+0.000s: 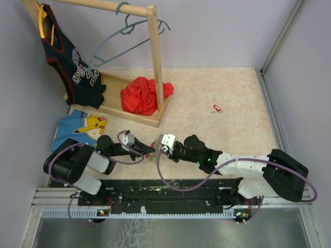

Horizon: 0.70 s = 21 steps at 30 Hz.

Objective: Put the keys on the keyring

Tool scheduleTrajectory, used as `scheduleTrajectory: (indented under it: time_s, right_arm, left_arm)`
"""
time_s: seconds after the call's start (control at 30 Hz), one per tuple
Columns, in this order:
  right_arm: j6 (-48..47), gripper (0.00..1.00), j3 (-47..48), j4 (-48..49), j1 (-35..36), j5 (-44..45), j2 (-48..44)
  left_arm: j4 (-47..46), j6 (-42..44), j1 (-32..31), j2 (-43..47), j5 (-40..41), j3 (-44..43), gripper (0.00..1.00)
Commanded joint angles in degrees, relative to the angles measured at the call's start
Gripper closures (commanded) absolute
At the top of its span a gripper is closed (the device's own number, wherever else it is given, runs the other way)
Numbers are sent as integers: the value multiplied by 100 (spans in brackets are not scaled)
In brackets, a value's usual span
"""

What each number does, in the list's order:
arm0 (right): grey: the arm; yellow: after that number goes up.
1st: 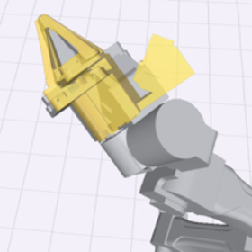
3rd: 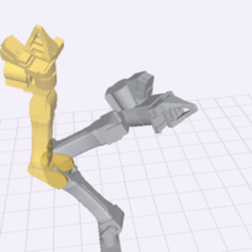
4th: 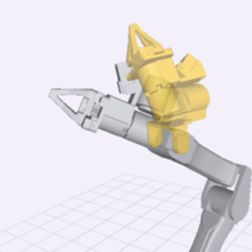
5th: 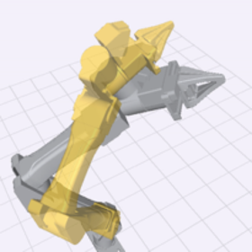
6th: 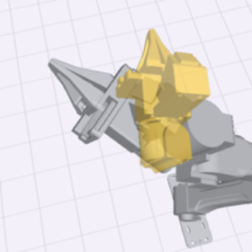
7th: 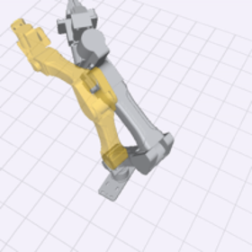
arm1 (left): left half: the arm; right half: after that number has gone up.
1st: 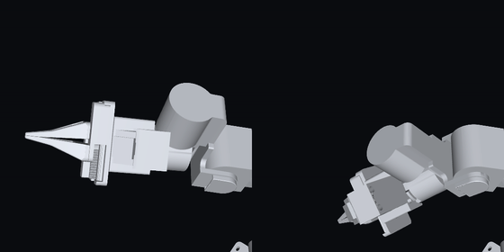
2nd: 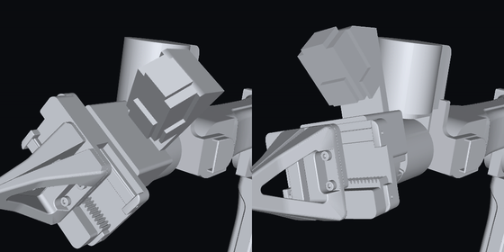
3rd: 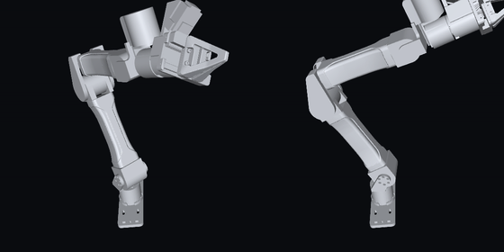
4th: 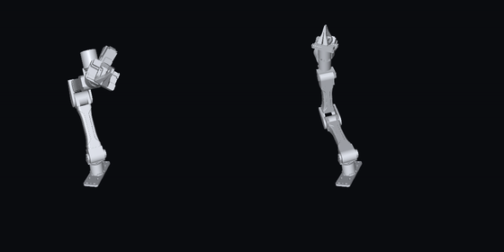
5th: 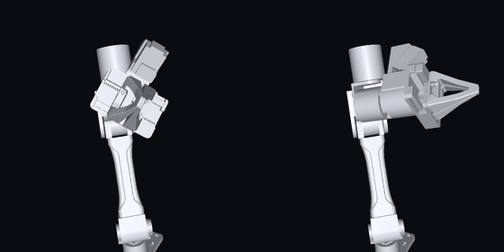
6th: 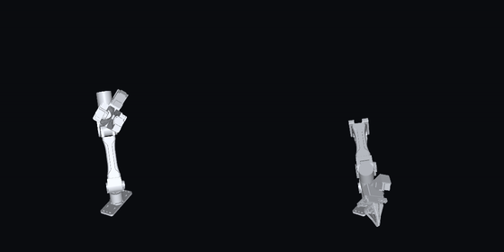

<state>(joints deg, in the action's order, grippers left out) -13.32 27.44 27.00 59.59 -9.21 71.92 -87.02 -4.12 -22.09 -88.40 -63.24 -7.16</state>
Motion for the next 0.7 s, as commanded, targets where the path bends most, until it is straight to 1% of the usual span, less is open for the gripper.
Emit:
scheduleTrajectory:
  time_s: [0.0,0.67]
  right_arm:
    - [218,100,396,531,52,-212,26]
    - [444,100,400,809,-223,-833,143]
  left_arm:
    - [-1556,-36,-20,7,-180,-27,99]
    - [-1555,-110,-21,23,-337,-78,99]
